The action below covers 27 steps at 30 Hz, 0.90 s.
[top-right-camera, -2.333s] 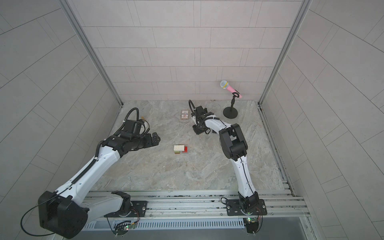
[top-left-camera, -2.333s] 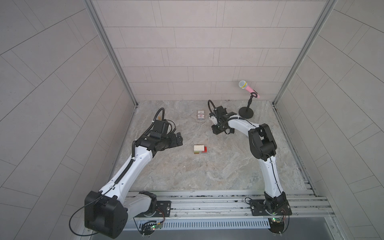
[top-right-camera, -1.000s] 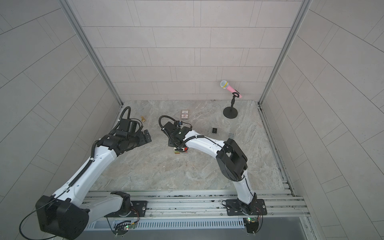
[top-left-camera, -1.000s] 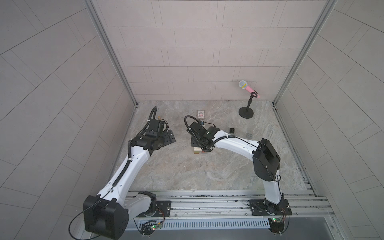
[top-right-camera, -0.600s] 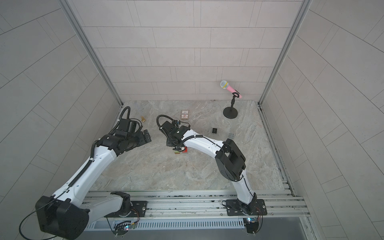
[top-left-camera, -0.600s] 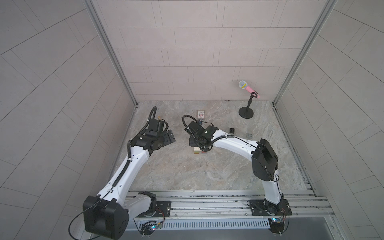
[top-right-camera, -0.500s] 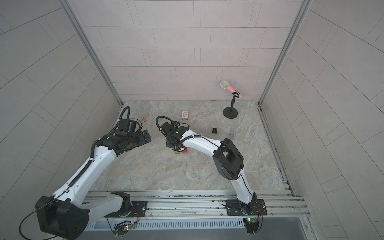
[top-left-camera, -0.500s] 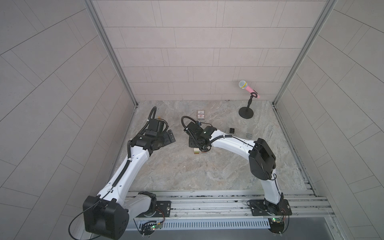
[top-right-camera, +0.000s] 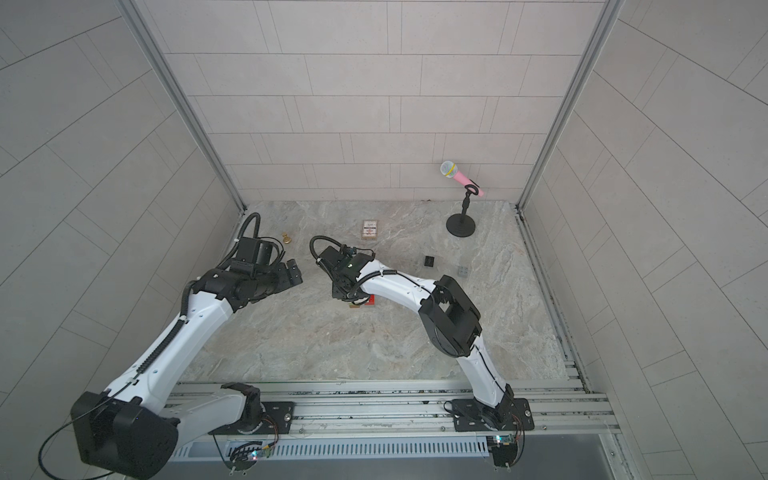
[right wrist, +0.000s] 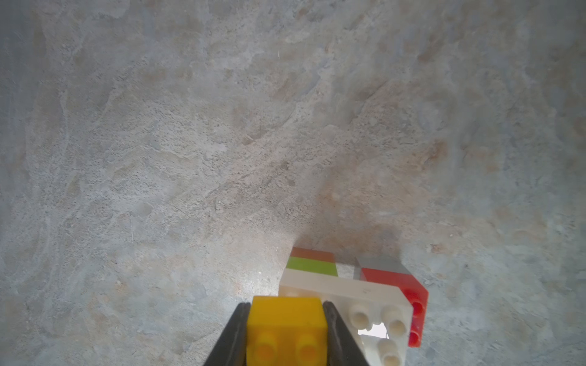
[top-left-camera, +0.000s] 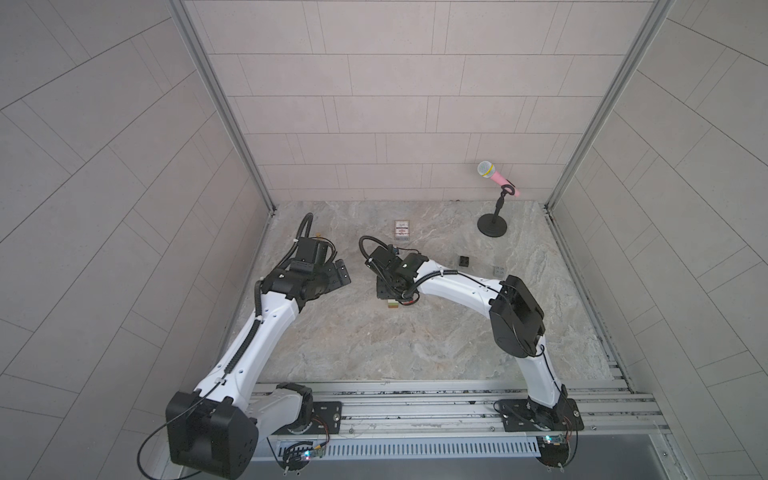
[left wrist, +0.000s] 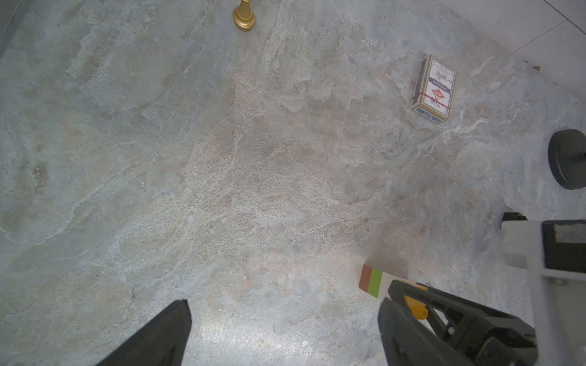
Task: Assemble the letter h with lego
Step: Assemble the lego brick with the lego brick.
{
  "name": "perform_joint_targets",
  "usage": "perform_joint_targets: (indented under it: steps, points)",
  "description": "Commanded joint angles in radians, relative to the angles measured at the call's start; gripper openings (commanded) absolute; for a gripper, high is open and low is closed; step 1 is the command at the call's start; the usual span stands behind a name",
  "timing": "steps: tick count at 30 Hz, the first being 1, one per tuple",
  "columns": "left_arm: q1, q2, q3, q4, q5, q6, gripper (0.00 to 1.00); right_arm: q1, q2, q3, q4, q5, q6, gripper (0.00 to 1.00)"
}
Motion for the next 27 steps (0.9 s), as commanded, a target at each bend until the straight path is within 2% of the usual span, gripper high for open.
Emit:
perform_joint_targets:
  steps: [1, 19, 27]
  points:
    - [0.009, -0.005, 0.024, -0.018, 0.004, -0.004, 1.00, 0.013, -0.028, 0.013, -0.046, 0.055, -0.009, 0.00]
    - [0.011, 0.003, 0.023, -0.015, 0.021, -0.003, 1.00, 0.013, -0.003, 0.059, -0.096, 0.107, 0.012, 0.00]
    - [0.010, 0.002, 0.022, -0.015, 0.024, -0.002, 1.00, 0.006, 0.019, 0.054, -0.102, 0.092, 0.027, 0.00]
